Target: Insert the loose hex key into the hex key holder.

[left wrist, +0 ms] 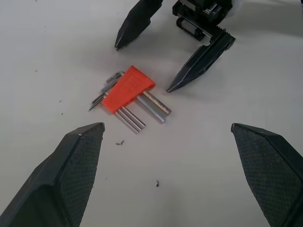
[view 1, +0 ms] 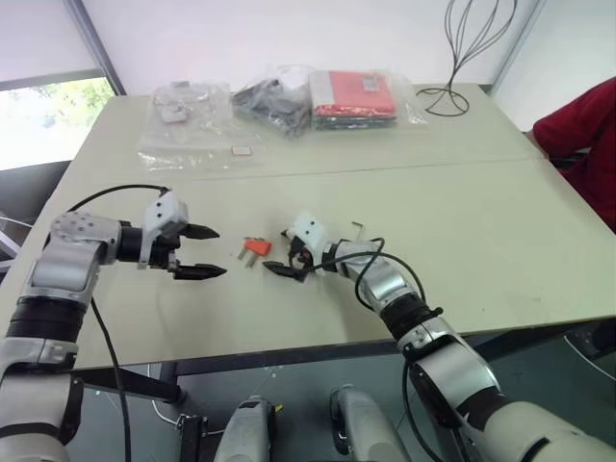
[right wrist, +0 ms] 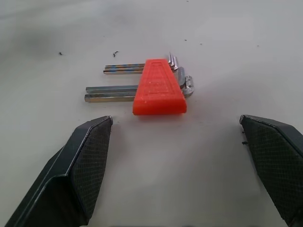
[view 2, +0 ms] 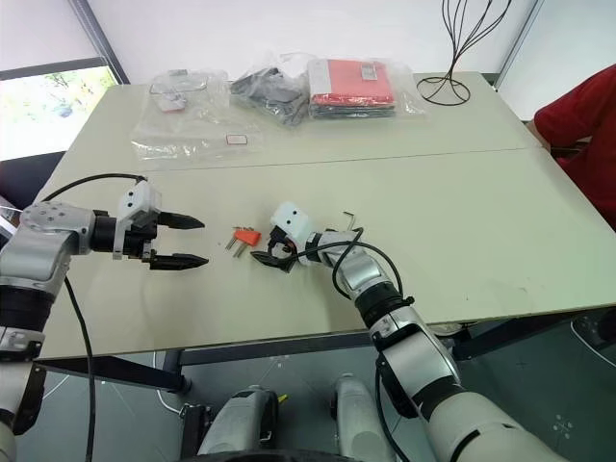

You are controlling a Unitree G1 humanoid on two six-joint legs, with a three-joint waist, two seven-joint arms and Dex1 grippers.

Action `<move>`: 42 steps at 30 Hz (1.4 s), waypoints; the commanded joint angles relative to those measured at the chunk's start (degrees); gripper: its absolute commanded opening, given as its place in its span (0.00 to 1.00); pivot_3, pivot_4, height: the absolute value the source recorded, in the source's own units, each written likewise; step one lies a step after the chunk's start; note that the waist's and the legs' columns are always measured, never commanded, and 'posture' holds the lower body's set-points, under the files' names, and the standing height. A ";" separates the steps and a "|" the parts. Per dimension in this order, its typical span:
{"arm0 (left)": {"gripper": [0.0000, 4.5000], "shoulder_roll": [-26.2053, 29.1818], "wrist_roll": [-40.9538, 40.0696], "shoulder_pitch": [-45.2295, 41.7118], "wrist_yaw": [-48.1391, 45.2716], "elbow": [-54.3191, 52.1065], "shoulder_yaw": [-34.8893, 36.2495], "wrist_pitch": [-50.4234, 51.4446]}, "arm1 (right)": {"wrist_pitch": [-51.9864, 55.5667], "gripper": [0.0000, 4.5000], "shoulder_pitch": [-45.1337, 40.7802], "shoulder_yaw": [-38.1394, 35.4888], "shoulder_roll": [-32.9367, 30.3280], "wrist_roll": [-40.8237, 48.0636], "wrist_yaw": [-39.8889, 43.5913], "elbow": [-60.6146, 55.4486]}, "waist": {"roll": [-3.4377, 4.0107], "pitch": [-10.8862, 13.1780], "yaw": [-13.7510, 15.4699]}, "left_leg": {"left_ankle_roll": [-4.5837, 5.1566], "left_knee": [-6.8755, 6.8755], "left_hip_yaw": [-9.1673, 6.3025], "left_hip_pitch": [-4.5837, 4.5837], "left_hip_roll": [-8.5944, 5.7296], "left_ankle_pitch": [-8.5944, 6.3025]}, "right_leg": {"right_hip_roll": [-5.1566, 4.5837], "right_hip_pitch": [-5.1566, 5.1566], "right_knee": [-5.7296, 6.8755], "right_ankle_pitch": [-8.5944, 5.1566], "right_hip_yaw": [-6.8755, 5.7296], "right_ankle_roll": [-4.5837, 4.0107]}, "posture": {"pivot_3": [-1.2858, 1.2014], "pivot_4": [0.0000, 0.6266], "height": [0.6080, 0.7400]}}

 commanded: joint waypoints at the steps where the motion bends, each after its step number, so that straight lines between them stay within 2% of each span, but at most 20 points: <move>1: 0.99 0.02 -0.49 -0.02 0.46 -1.07 0.89 -0.56 | 0.14 1.00 -2.06 0.48 1.57 -0.79 0.66 0.08 | 0.01 0.00 -0.19 | 0.00 0.00 0.00 0.00 0.00 0.00 | 0.00 0.00 0.00 0.00 0.00 0.00 | 0.52 0.24 1.00; 6: 0.99 -0.20 -0.52 0.51 1.00 -1.54 0.96 -0.55 | 0.35 1.00 -4.48 1.15 2.46 -3.38 -0.41 4.03 | 0.01 0.00 -0.29 | 0.00 -0.01 -0.01 0.02 0.00 0.00 | 0.00 0.00 0.01 0.00 0.01 0.00 | 0.52 0.24 1.00; 9: 1.00 -0.30 -0.74 1.06 1.43 -2.12 1.05 -0.36 | 0.43 0.82 -5.96 1.23 2.95 -4.42 -0.63 5.57 | 0.01 0.01 -0.30 | 0.00 -0.01 -0.01 0.04 0.01 0.00 | -0.01 0.01 0.01 0.00 0.01 0.00 | 0.52 0.24 1.00; 11: 1.00 -0.45 -0.82 1.43 1.77 -2.51 1.16 -0.29 | 0.21 0.61 -6.76 1.23 3.11 -5.16 -0.85 6.67 | 0.01 0.01 -0.27 | 0.00 -0.01 -0.01 0.04 0.04 0.00 | -0.01 0.01 0.01 0.00 0.01 0.00 | 0.52 0.24 1.00; 14: 1.00 -0.64 -0.83 1.92 2.21 -2.95 1.30 -0.35 | -0.39 0.24 -7.41 0.90 3.15 -5.72 -1.20 8.40 | 0.01 0.01 -0.17 | 0.00 -0.02 -0.02 0.04 0.05 0.00 | -0.05 0.02 0.01 0.00 0.01 0.00 | 0.52 0.24 1.00; 15: 1.00 -0.67 -0.84 2.06 2.36 -3.07 1.32 -0.39 | -0.52 0.22 -7.53 0.76 3.18 -5.73 -1.26 8.87 | 0.01 0.01 -0.15 | 0.00 -0.01 -0.03 0.04 0.04 0.00 | -0.07 0.04 0.01 0.00 0.01 0.00 | 0.52 0.24 1.00; 20: 1.00 -0.77 -0.99 2.39 3.13 -3.52 1.46 -0.27 | -1.48 0.22 -7.31 0.52 2.99 -5.89 -1.62 9.00 | 0.01 0.01 -0.18 | 0.00 -0.01 -0.03 0.09 0.03 0.00 | -0.11 0.10 -0.02 0.00 0.01 0.00 | 0.52 0.24 1.00; 23: 1.00 -1.46 -1.99 1.36 3.91 -2.75 2.09 1.01 | -6.99 0.22 -7.98 0.44 0.52 -7.81 -4.48 6.18 | 0.02 0.01 -0.10 | 0.00 -0.02 -0.03 0.09 0.03 0.00 | -0.11 0.09 -0.02 0.00 0.01 0.00 | 0.52 0.24 1.00; 29: 1.00 -4.15 -6.80 -8.02 4.44 3.34 4.90 8.71 | -31.51 0.22 -12.49 6.41 -16.98 -24.53 -11.58 -6.33 | 0.05 0.04 0.95 | 0.00 0.01 0.01 -0.22 -0.13 0.00 | -0.19 -0.11 -0.15 -0.02 0.00 0.07 | 0.52 0.24 1.00; 32: 1.00 -6.30 -7.60 -14.33 3.97 8.51 5.09 9.73 | -41.11 0.22 -15.47 7.19 -24.52 -32.07 -19.11 -7.53 | 0.02 0.02 1.03 | -0.02 0.02 0.01 -0.62 -0.20 0.01 | -0.12 -0.54 -0.09 -0.02 -0.01 0.08 | 0.52 0.24 1.00; 38: 1.00 -12.91 -7.83 -25.42 1.91 18.03 4.83 8.29 | -54.21 0.22 -19.05 7.62 -33.10 -43.33 -33.47 -6.36 | 0.01 0.02 1.13 | -0.02 -0.09 0.02 -0.68 -0.22 0.01 | -0.09 -0.63 -0.10 -0.02 0.00 0.07 | 0.52 0.24 1.00; 42: 1.00 -18.65 -8.39 -31.39 -0.19 22.45 4.64 8.08 | -58.09 0.22 -19.26 6.99 -35.11 -45.65 -37.62 -7.05 | -0.02 0.04 1.12 | -0.02 -0.04 0.07 -0.73 -0.30 0.01 | -0.17 -0.62 -0.16 -0.02 0.02 0.08 | 0.52 0.24 1.00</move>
